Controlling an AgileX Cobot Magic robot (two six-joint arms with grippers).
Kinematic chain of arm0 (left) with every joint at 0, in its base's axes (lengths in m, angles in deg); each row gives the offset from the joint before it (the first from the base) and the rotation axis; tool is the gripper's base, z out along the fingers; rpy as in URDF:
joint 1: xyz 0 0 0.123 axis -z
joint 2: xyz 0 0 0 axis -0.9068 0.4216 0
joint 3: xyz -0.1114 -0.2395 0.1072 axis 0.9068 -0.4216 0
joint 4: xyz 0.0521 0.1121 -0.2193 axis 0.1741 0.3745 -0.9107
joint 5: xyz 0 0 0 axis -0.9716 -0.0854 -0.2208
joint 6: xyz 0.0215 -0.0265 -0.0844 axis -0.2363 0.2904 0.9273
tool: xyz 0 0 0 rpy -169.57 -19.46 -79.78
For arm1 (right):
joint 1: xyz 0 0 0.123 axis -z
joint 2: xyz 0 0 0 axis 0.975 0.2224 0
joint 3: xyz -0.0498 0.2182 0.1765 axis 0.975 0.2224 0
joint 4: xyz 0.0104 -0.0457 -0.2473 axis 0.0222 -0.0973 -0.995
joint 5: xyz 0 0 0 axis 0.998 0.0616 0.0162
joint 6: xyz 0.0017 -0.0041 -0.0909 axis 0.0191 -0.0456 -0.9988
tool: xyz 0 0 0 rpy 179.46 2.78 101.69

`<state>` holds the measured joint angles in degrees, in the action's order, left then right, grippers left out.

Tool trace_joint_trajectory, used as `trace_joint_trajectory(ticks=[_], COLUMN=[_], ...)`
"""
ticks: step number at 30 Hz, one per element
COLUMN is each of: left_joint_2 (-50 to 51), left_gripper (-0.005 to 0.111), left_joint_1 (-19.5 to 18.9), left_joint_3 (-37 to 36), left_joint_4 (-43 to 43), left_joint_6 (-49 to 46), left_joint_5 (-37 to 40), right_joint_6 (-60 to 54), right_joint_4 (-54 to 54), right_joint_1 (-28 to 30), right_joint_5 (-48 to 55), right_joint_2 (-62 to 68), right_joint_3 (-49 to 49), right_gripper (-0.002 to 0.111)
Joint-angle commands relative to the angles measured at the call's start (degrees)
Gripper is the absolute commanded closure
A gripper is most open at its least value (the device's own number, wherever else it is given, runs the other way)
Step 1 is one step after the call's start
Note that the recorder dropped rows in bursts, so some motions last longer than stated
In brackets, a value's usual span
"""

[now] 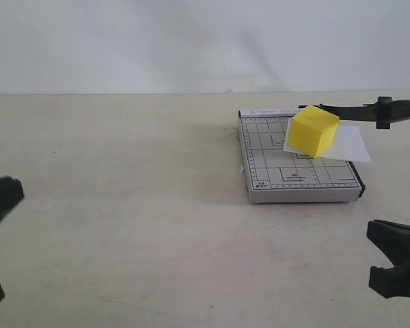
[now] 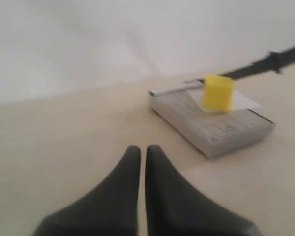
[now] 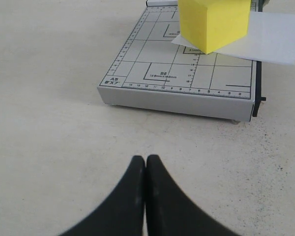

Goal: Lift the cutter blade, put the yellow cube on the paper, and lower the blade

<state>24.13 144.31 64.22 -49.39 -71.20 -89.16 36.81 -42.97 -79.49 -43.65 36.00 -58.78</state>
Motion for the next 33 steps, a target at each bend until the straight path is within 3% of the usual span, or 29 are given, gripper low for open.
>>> trace_joint_trajectory(ticks=[1,2,4,7,9,14,18,31,33], left_joint_2=[3.22,3.22,3.22,3.22,3.22,3.22,3.22,2.93,1.78], left_gripper=[0.102,0.102,0.102,0.102,0.102,0.102,0.102,0.102,0.102], left_joint_1=[0.16,0.16,0.16,0.16,0.16,0.16,-0.06,-0.22,-3.89], left_joint_3=[0.43,0.43,0.43,0.91,1.74,1.74,1.74,2.13,2.13], left_joint_4=[2.78,7.32,15.46,18.10,18.91,28.92,37.25,37.67,37.67], left_joint_6=[2.33,2.11,0.93,4.37,4.11,-3.22,-4.82,-4.96,-4.96], left_joint_5=[-3.14,11.19,28.23,46.36,52.40,60.01,58.49,55.77,56.96], right_joint_6=[-0.18,-0.18,-0.18,-0.18,-0.18,-0.18,-0.18,0.86,0.86], right_joint_4=[-0.28,-0.28,-0.28,-0.25,-0.25,-0.25,-0.25,0.00,-0.34], right_joint_1=[0.08,0.08,0.08,0.08,0.08,0.08,0.08,0.08,0.08], right_joint_5=[0.04,0.04,0.04,-0.07,-0.07,-0.19,-0.19,-0.98,-1.10], right_joint_2=[-0.08,-0.08,-0.08,-0.08,-0.08,-0.08,-0.08,-0.08,-0.08], right_joint_3=[-0.18,-0.18,-0.18,-0.18,-0.18,-0.18,-0.18,-0.18,-0.18], right_gripper=[0.109,0.109,0.109,0.109,0.109,0.109,0.109,0.109,0.109])
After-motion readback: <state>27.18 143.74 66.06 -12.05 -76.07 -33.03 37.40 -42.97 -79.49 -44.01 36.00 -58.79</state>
